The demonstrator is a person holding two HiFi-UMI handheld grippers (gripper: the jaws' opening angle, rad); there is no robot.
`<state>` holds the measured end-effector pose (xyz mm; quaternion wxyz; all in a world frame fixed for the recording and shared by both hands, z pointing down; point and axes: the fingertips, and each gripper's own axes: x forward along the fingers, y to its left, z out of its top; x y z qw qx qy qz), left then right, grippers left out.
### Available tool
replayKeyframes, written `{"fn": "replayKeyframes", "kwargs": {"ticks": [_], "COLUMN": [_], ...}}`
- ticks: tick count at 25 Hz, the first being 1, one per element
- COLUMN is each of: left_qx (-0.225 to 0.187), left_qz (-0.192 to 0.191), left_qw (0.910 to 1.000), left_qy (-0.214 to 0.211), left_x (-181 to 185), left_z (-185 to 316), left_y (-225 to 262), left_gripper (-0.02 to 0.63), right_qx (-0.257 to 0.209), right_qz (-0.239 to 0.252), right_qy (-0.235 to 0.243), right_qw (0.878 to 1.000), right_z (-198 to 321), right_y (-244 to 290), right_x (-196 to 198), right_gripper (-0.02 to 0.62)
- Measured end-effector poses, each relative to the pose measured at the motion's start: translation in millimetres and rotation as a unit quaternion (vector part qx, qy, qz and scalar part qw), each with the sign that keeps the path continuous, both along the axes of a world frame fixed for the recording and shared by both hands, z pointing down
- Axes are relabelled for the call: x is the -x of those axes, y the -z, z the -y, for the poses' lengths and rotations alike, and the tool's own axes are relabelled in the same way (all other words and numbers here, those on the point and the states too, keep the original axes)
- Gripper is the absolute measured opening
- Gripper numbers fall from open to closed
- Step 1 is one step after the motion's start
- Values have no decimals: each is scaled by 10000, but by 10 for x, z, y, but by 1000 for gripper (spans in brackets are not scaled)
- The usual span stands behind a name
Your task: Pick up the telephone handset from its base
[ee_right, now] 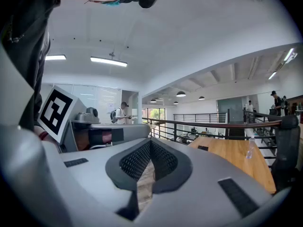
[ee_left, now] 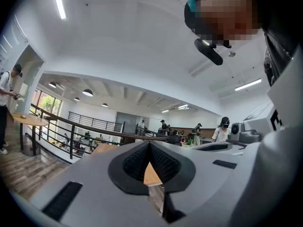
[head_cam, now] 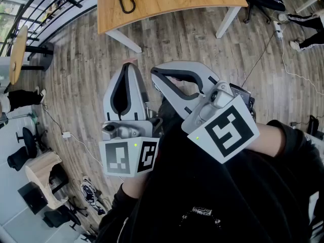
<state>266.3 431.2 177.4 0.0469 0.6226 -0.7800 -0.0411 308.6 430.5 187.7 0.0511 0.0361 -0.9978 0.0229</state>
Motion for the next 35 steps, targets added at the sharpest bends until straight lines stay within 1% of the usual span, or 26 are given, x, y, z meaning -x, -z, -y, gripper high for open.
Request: {"fn": "replayKeyframes", "kwargs": {"ticks": [3,9,15,20,24,28,32,35], "left_qx": [-26,-13,40,106,33,-107,-96,-92], "left_qz": [113,47,119,132,96,153,107,62], "left_qw": [9999,9998,9993,9981,9976,9963,9939,9924], "left_qy": [2,-187,-339,-585,-691,-843,-1092,-1229], "left_x": [-18,-114,-264,-382,-401,-445,-541,-585], "left_z": [-1,69,194,359,468,614,798,902], "left_y": [10,1,-15,-27,27,109,88,81], "left_gripper": [-6,-6,-6,-6,-6,-6,-5,-5], "right_qx": [13,-61,141,165,244,423,258,276], "right_qz": [-29,-82,85,45,51,55,4,-83], "right_qy": [75,-105,-271,-353,-547,-927,-1067,-1141], "right_qw": [10000,9999,9995,9992,9982,9948,9940,9930], "right_z": [-40,21,161,263,380,637,728,792], "right_y": [-24,3,43,25,8,-46,-58,-112], "right_x": [-32,-99,-210,-274,-340,-468,-547,-581], "right_gripper": [18,18,18,18,18,18,18,18]}}
